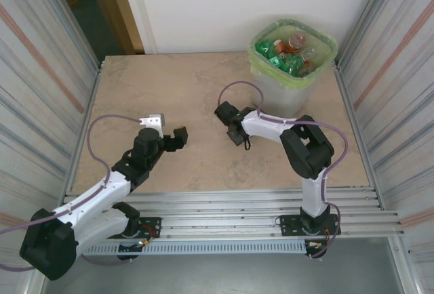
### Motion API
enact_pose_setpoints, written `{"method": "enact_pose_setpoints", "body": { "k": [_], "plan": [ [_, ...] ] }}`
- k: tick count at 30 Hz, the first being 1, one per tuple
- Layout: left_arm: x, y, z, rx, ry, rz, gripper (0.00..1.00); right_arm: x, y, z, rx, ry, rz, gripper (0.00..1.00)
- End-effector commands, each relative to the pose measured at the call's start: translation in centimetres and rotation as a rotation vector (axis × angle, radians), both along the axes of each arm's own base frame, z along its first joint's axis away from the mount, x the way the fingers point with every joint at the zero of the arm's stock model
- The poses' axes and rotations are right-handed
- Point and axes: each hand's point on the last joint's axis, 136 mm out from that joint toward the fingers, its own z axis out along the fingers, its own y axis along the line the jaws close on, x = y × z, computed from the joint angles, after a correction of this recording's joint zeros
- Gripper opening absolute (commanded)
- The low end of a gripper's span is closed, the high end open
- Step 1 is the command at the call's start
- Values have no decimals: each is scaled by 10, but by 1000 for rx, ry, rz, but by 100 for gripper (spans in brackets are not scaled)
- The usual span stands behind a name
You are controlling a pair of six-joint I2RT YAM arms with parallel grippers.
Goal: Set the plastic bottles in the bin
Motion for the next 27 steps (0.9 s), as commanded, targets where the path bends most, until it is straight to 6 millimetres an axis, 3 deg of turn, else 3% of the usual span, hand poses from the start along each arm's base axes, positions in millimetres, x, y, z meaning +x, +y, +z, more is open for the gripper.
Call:
{"method": "enact_pose_setpoints", "body": {
  "k": [1, 7, 14, 21, 27],
  "plan": [
    [4, 4, 5, -25, -19, 26, 99, -8, 21, 46, 94, -48, -9, 39],
    [6, 4, 4, -23, -18, 30, 99, -25, 46, 123, 245, -135, 35, 38],
    [8, 2, 1, -25, -11, 23, 99, -38, 43, 218, 444, -252, 68, 38],
    [9, 1, -1, -24, -7, 21, 99, -32, 3, 301, 566, -403, 31, 38],
    [10, -2, -2, -33, -5, 14, 99, -11, -47, 345, 688, -472, -54, 38]
  ]
}}
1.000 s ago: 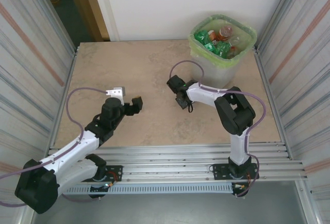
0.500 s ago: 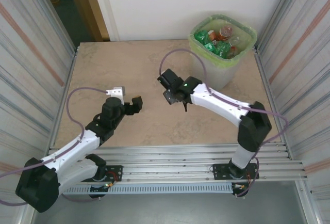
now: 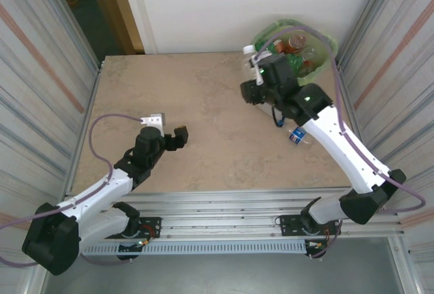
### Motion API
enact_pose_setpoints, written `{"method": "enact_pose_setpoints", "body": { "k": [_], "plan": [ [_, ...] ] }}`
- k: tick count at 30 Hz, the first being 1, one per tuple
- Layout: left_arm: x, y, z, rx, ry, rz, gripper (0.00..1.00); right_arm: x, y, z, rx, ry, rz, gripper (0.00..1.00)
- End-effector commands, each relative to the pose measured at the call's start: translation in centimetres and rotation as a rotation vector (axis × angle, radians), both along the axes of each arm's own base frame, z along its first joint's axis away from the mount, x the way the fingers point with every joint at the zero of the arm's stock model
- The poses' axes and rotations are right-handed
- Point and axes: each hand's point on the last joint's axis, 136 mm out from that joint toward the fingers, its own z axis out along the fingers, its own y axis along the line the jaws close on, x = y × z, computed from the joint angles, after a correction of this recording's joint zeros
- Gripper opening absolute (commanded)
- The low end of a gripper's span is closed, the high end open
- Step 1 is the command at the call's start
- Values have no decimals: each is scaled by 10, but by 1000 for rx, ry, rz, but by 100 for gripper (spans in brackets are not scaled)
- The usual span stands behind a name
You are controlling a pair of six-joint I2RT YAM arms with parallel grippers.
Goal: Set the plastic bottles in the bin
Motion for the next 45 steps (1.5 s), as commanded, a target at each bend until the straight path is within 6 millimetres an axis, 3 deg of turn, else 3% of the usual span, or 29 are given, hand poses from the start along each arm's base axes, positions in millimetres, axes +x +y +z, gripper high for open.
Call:
{"method": "enact_pose_setpoints", "body": {
  "k": [1, 6, 13, 23, 29, 39, 45],
  "plan": [
    [5, -1, 7, -34, -24, 8, 99, 3, -23, 31, 77, -35, 9, 38],
    [4, -2, 7, -43, -23, 4, 99, 30, -66, 44, 115, -46, -78, 38],
    [4, -5, 8, -58, -24, -6, 99, 64, -113, 36, 235, -22, -278, 41],
    [3, -6, 8, -66, -21, -17, 99, 103, -141, 11, 406, -1, -496, 41],
    [3, -6, 7, -65, -19, -14, 99, 112, -156, 0, 415, 2, -590, 43],
    [3, -8, 6, -67, -18, -24, 99, 111, -169, -15, 375, 28, -651, 77],
    [3, -8, 7, -69, -21, -25, 99, 105, -175, -9, 347, 9, -667, 83]
  ]
}}
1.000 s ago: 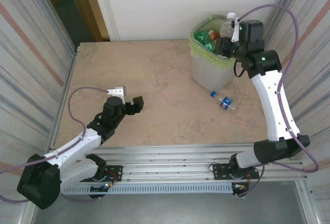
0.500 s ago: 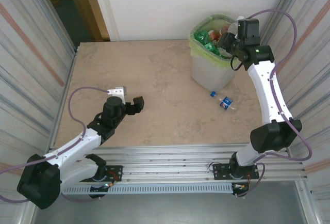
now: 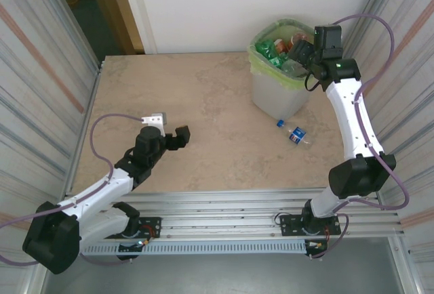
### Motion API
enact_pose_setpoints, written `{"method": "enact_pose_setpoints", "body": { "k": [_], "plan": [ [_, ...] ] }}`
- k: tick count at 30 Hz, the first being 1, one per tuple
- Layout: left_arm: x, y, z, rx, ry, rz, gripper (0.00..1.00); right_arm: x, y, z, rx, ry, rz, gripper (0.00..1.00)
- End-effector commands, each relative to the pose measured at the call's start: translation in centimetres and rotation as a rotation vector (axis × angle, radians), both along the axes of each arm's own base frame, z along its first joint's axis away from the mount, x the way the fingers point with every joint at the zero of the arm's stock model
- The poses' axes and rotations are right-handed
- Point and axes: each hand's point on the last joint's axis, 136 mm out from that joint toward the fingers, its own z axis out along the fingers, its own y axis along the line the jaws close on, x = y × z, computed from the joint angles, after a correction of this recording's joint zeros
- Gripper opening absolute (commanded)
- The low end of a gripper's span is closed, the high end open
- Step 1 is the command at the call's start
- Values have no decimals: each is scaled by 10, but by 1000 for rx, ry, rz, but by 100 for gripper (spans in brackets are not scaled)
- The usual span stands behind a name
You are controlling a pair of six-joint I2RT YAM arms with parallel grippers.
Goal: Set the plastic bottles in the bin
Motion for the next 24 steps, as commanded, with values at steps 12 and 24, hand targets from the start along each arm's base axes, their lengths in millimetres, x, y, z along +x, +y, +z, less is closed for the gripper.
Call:
{"method": "enact_pose_setpoints", "body": {
  "k": [12, 24],
  "plan": [
    [3, 0, 5, -23, -20, 1, 99, -38, -15, 20, -105, 1, 7, 90],
    [4, 1, 7, -14, -27, 5, 99, -109, -43, -38, -29, 139, 37, 97]
  ]
}}
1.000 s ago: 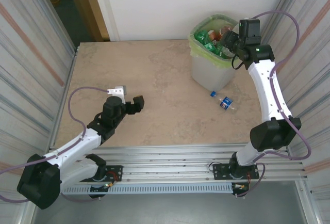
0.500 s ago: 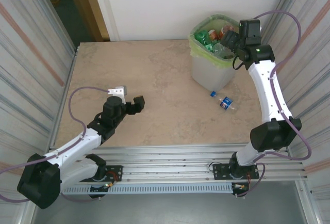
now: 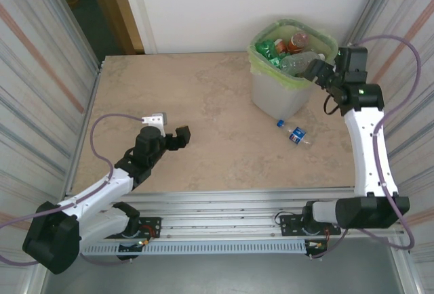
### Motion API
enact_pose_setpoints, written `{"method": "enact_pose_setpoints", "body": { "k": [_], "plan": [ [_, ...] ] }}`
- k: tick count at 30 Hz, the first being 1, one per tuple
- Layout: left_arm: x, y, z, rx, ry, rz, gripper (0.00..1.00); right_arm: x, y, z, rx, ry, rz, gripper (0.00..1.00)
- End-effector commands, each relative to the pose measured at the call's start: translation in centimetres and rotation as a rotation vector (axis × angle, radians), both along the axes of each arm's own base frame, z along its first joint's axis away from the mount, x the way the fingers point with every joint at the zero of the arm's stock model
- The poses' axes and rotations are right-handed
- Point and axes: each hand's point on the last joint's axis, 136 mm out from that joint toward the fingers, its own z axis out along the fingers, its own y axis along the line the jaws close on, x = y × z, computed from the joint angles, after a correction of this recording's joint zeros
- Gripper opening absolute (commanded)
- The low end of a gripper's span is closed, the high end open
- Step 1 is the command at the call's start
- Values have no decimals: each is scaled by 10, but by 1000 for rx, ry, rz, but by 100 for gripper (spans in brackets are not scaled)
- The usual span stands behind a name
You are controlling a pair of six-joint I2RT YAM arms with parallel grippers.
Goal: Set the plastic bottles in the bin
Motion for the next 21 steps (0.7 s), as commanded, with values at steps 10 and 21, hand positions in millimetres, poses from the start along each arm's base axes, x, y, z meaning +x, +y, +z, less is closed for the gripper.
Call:
{"method": "enact_pose_setpoints", "body": {
  "k": [10, 21],
  "plan": [
    [6, -1, 9, -14, -27, 5, 99, -52, -16, -145, 173, 302, 46, 98],
    [6, -2, 6, -22, -16, 3, 99, -29, -1, -200, 263, 347, 197, 93]
  ]
}}
